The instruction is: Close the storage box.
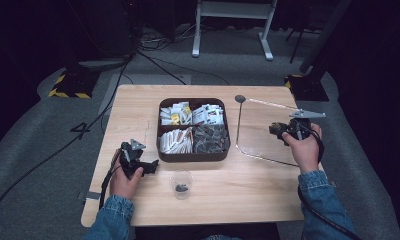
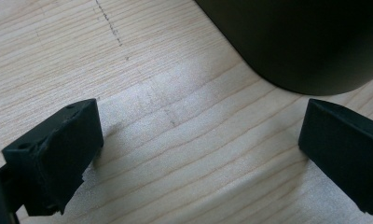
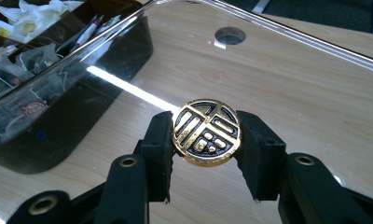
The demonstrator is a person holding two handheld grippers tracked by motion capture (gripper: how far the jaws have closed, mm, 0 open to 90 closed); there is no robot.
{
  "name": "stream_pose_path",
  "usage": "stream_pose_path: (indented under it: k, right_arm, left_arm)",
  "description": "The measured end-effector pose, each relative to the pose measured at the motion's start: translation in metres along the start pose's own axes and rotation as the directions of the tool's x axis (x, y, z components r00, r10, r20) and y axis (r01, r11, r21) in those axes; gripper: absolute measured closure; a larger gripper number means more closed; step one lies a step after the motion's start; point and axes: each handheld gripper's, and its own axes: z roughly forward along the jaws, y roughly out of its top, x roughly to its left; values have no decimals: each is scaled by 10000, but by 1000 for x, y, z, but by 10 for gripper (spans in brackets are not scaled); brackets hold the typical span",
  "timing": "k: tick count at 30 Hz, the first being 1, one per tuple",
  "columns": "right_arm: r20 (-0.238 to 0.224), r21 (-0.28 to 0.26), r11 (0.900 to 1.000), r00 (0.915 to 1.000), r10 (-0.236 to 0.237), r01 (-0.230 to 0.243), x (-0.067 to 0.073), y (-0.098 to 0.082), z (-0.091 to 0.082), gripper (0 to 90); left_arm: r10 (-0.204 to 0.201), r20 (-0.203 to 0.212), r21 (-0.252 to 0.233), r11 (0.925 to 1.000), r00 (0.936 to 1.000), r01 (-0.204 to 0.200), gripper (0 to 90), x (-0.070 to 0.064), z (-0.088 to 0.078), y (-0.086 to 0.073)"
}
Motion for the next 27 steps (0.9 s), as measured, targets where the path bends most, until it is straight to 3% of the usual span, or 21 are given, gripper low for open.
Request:
stream_pose_path:
  k: [17,27]
  right_arm:
    - [-833,18,9998,9963,-199,201,35,46,12,585]
    - [-1057,103,9976,9922,-665,679,61,69,18,585]
  left_arm:
    - [9,-38,-22,10000,10000,-9,1,0,0,0]
    - [-43,-37,-33,10000,10000,43,1,0,1,1]
